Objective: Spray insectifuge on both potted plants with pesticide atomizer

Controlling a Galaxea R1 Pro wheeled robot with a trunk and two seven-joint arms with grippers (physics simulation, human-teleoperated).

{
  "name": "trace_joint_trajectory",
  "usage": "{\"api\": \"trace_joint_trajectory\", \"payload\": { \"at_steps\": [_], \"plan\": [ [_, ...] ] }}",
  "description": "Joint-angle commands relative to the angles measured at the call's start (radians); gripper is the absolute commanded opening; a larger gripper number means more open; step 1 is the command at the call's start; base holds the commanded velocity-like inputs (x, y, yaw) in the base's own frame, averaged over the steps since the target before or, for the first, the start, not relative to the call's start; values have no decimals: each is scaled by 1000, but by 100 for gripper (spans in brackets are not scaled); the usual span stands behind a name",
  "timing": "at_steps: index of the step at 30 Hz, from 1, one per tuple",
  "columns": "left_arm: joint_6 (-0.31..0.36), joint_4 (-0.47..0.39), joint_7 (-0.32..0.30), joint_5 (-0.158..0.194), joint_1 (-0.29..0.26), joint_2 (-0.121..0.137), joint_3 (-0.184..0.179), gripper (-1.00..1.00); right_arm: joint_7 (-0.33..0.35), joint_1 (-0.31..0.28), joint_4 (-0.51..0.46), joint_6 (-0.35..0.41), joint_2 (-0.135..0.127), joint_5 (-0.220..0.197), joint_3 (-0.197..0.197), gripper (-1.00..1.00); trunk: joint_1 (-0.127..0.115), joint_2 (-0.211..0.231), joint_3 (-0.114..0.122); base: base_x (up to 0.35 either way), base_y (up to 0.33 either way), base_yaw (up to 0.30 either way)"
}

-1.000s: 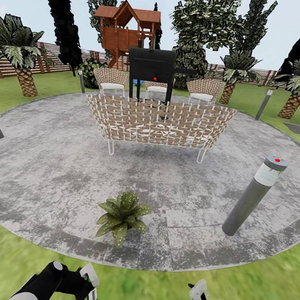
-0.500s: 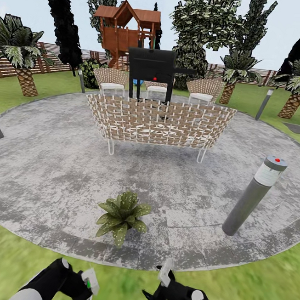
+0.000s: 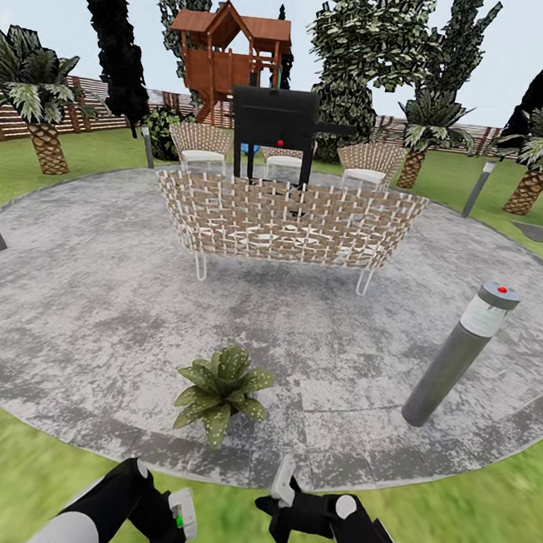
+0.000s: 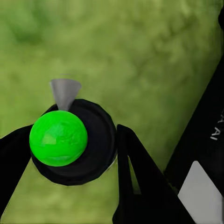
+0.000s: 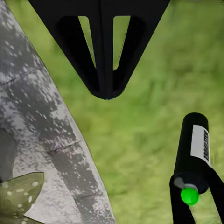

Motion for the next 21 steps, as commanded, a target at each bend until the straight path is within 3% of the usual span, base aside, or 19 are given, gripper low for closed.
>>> {"api": "trace_joint_trajectory", "payload": {
  "at_steps": [1, 6, 11, 14, 18, 21],
  "plan": [
    [10, -2, -6, -5, -2, -10, 7, -100, 8, -1, -2, -3, 1, 8, -8, -100, 0, 0, -1, 0, 0, 0],
    [41, -2, -4, -8, -18, -46, -53, -100, 13, -3, -2, -2, 9, 9, -4, -100, 0, 0, -1, 0, 0, 0],
    [72, -4, -5, -7, -38, -63, -61, -100, 20, -10, -5, 29, 13, 6, 119, -100, 0, 0, -1, 0, 0, 0],
    [61, -10, -5, -7, -40, -63, -64, -100, 21, -17, -7, 37, 13, 5, 131, -100, 0, 0, -1, 0, 0, 0],
    [6, -15, -3, -6, -45, -64, -112, -100, 21, -29, -7, 38, 13, 5, 133, -100, 0, 0, -1, 0, 0, 0],
    [-18, -15, -2, -6, -46, -74, -121, -100, 21, -31, -7, 38, 13, 5, 133, -100, 0, 0, -1, 0, 0, 0]
  ]
}}
